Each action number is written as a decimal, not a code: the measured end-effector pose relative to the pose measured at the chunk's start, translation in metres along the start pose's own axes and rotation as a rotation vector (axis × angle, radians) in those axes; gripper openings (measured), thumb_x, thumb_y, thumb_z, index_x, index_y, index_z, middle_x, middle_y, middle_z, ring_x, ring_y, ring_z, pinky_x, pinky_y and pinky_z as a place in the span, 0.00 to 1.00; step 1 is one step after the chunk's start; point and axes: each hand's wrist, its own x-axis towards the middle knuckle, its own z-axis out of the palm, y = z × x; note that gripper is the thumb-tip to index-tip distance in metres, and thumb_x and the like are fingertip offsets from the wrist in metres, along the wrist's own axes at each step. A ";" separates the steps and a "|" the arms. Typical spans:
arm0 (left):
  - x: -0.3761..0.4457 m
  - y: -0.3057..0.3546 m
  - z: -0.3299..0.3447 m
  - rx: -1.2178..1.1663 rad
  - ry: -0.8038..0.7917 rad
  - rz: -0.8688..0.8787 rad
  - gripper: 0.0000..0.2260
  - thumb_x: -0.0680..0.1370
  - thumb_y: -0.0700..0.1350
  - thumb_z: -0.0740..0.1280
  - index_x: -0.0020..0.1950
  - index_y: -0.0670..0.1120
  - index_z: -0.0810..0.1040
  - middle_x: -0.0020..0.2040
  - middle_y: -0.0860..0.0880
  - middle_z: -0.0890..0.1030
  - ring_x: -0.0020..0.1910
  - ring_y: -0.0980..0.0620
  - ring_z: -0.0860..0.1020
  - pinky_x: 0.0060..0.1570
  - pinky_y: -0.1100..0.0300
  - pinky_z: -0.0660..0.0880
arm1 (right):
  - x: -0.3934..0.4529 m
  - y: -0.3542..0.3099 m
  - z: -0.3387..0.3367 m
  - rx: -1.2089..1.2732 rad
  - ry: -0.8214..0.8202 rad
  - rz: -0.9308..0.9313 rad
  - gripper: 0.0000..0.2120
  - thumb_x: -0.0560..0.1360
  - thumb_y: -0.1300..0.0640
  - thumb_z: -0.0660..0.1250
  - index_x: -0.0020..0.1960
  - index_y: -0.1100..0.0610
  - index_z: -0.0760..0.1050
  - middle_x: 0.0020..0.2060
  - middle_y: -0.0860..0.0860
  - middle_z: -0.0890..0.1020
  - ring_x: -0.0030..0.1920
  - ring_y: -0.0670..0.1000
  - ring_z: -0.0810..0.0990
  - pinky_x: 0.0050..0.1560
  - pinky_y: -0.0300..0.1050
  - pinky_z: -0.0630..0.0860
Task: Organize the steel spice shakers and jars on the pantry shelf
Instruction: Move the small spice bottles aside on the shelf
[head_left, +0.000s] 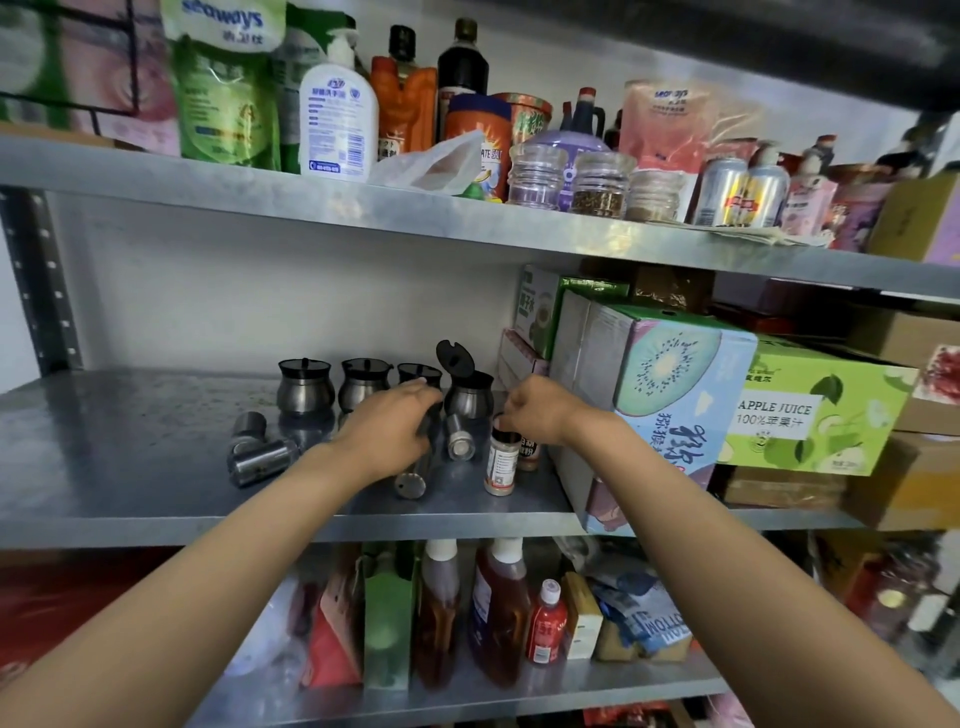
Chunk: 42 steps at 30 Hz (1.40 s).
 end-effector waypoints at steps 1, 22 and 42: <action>0.000 0.001 -0.001 -0.002 0.002 -0.003 0.27 0.72 0.38 0.66 0.71 0.47 0.68 0.73 0.45 0.69 0.74 0.49 0.63 0.69 0.54 0.66 | 0.000 0.000 0.000 -0.030 -0.004 -0.005 0.09 0.74 0.58 0.69 0.37 0.61 0.77 0.36 0.54 0.78 0.43 0.53 0.77 0.42 0.41 0.74; -0.002 0.000 0.002 0.007 -0.036 0.000 0.19 0.73 0.42 0.66 0.63 0.49 0.73 0.66 0.47 0.74 0.64 0.47 0.74 0.56 0.53 0.75 | -0.004 -0.006 0.006 -0.071 0.136 0.000 0.25 0.77 0.36 0.60 0.39 0.57 0.75 0.38 0.54 0.78 0.44 0.56 0.79 0.44 0.48 0.75; 0.024 -0.008 0.040 0.020 -0.059 -0.075 0.07 0.75 0.42 0.62 0.47 0.49 0.79 0.49 0.44 0.80 0.51 0.42 0.77 0.44 0.54 0.74 | 0.015 0.001 0.007 -0.159 0.117 -0.001 0.10 0.71 0.58 0.73 0.50 0.61 0.78 0.43 0.55 0.77 0.51 0.57 0.80 0.43 0.40 0.72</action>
